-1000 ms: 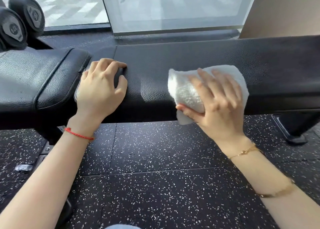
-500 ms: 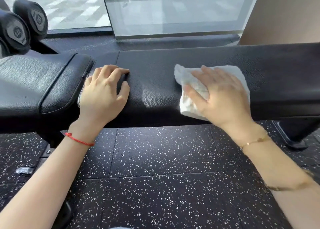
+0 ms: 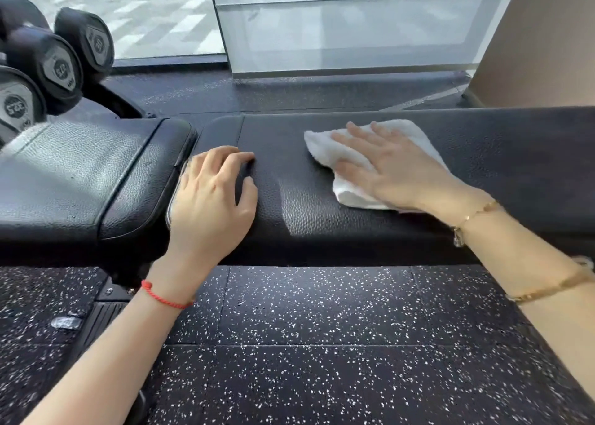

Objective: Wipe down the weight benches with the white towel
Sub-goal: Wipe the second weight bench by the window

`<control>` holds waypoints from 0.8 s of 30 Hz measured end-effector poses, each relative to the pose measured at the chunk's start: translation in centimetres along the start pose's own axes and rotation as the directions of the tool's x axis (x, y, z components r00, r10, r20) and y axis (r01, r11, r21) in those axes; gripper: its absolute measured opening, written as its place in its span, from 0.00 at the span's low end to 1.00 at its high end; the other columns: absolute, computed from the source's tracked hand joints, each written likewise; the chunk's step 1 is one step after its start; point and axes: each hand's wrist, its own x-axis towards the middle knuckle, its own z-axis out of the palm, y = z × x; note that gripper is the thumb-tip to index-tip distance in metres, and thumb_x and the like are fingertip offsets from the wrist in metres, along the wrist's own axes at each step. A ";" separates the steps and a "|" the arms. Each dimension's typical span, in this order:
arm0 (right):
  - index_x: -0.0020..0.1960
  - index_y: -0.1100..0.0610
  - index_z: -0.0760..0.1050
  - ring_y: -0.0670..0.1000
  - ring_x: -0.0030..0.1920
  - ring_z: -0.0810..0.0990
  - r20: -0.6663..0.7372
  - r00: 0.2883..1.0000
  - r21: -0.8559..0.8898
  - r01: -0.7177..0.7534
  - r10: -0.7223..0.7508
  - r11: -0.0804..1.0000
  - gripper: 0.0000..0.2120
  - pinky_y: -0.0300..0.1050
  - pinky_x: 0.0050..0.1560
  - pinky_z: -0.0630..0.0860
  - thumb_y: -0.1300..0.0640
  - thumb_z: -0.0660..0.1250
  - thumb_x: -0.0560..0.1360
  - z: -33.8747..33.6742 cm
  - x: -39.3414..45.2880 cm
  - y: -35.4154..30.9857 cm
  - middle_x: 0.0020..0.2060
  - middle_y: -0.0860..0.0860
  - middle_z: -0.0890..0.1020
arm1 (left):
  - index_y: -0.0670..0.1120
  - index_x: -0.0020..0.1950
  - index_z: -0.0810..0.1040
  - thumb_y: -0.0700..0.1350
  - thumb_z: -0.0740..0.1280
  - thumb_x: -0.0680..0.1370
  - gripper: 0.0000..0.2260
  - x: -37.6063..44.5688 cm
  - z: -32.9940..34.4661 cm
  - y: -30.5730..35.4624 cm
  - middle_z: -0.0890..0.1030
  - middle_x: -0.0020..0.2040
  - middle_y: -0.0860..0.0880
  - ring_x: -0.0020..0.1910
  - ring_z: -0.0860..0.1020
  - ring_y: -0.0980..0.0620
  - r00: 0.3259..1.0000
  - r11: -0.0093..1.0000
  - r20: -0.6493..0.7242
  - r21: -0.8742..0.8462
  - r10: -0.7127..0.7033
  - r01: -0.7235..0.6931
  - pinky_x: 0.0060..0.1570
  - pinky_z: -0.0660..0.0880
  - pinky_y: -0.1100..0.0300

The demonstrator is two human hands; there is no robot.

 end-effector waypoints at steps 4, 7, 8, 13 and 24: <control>0.80 0.42 0.50 0.56 0.79 0.49 0.000 0.999 -0.097 -0.044 0.044 0.994 0.29 0.55 0.78 0.44 0.36 0.45 0.81 -0.9 6.8 0.0 0.80 0.47 0.53 | 0.49 0.66 0.75 0.50 0.58 0.78 0.18 -0.1 0.3 0.4 0.75 0.67 0.51 0.67 0.69 0.46 1.000 0.999 -0.009 0.033 -0.002 0.002 0.67 0.64 0.52; 0.80 0.43 0.50 0.57 0.79 0.50 0.034 0.999 -0.093 0.043 -0.040 0.995 0.28 0.56 0.78 0.44 0.37 0.45 0.82 0.0 9.7 -3.1 0.80 0.48 0.55 | 0.48 0.66 0.76 0.50 0.58 0.78 0.18 -0.1 0.3 0.4 0.75 0.66 0.50 0.67 0.70 0.46 1.000 0.999 -0.021 0.036 0.002 -0.001 0.66 0.64 0.53; 0.80 0.43 0.50 0.57 0.79 0.50 0.032 0.996 -0.100 0.080 -0.077 0.992 0.28 0.56 0.78 0.44 0.37 0.45 0.82 0.3 9.8 -4.3 0.80 0.48 0.55 | 0.48 0.66 0.76 0.49 0.58 0.78 0.18 -0.1 0.2 0.4 0.76 0.66 0.50 0.67 0.70 0.46 1.000 0.999 -0.025 0.035 0.004 -0.003 0.66 0.64 0.53; 0.80 0.41 0.49 0.53 0.80 0.46 0.019 0.970 -0.041 0.245 -0.244 0.969 0.27 0.54 0.78 0.41 0.37 0.45 0.82 0.9 6.4 -4.5 0.80 0.45 0.53 | 0.46 0.65 0.78 0.49 0.59 0.78 0.18 -0.2 0.0 0.4 0.77 0.66 0.50 0.67 0.71 0.47 0.999 1.000 -0.039 -0.016 0.015 -0.015 0.68 0.66 0.53; 0.80 0.43 0.49 0.53 0.80 0.47 0.059 0.972 -0.043 0.230 -0.228 0.972 0.27 0.54 0.78 0.42 0.38 0.45 0.83 0.0 8.3 -3.4 0.80 0.45 0.53 | 0.46 0.61 0.77 0.51 0.57 0.78 0.17 -0.1 0.0 0.9 0.78 0.63 0.50 0.65 0.73 0.47 0.999 0.996 -0.030 0.084 0.038 -0.036 0.62 0.66 0.54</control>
